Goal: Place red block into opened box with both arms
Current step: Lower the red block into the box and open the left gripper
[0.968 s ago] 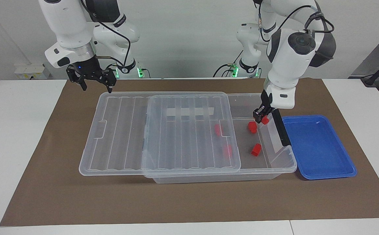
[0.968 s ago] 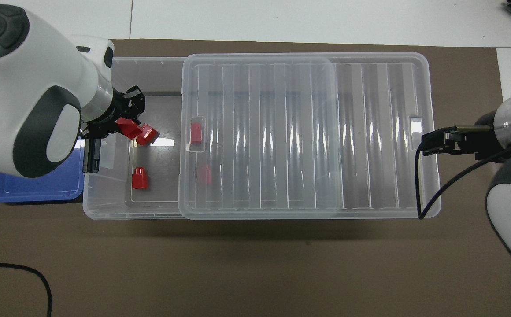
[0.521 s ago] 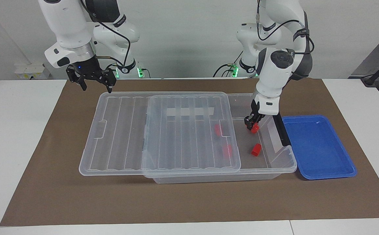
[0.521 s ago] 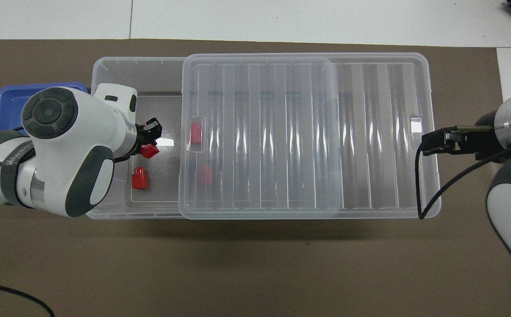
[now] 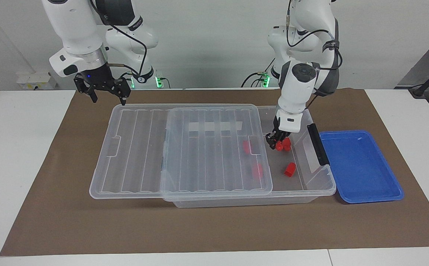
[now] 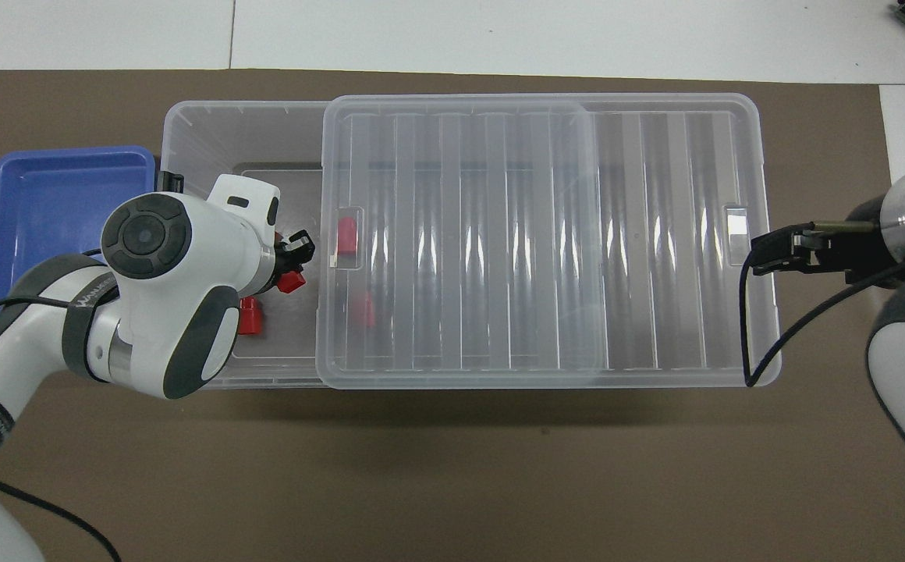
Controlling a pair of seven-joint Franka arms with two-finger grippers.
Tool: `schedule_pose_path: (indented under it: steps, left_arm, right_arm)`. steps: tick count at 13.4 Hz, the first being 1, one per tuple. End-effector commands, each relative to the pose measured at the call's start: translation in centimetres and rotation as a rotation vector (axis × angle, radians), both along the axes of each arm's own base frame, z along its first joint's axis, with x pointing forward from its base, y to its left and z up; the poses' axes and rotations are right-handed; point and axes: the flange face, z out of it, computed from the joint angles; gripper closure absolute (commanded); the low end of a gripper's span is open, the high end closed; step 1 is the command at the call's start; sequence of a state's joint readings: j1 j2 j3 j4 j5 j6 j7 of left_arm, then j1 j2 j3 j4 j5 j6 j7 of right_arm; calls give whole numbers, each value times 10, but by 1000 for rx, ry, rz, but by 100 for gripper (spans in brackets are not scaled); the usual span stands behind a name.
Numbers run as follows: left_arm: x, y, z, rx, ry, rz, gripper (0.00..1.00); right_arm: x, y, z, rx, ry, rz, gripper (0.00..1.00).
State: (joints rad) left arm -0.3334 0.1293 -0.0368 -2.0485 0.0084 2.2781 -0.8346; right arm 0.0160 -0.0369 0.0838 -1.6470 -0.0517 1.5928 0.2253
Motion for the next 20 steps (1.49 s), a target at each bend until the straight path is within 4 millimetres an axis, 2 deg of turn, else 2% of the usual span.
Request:
schedule_pose_path:
  steps: [1, 4, 7, 12, 13, 14, 15, 16, 18, 20]
  left_arm:
    - [-4, 8, -33, -5, -11, -40, 100]
    - [-8, 7, -66, -5, -14, -46, 100]
    - [-10, 6, -90, 1, -4, -48, 100]
    - [-14, 10, -96, -1, -10, -50, 100]
    - [-13, 10, -95, -3, -13, -48, 97]
    - [-13, 10, -95, -1, -10, -47, 38]
    - [-12, 9, -94, 0, -9, -48, 12]
    - [-12, 8, -93, 5, 5, -50, 10]
    - [-4, 7, -68, 23, 51, -45, 11]
    - [7, 10, 2, 43, 104, -36, 10]
  right_arm:
    - [-2, -5, 0, 14, 5, 7, 0]
    - [-2, -5, 0, 14, 5, 7, 0]
    - [-2, -5, 0, 14, 5, 7, 0]
    - [-2, -5, 1, 14, 3, 7, 0]
    - [-2, -5, 0, 14, 5, 7, 0]
    - [-2, -5, 0, 14, 5, 7, 0]
    - [-3, -5, 1, 14, 3, 7, 0]
    - [-2, -5, 0, 14, 5, 7, 0]
    - [-2, -5, 1, 14, 3, 7, 0]
    - [-2, -5, 1, 14, 3, 7, 0]
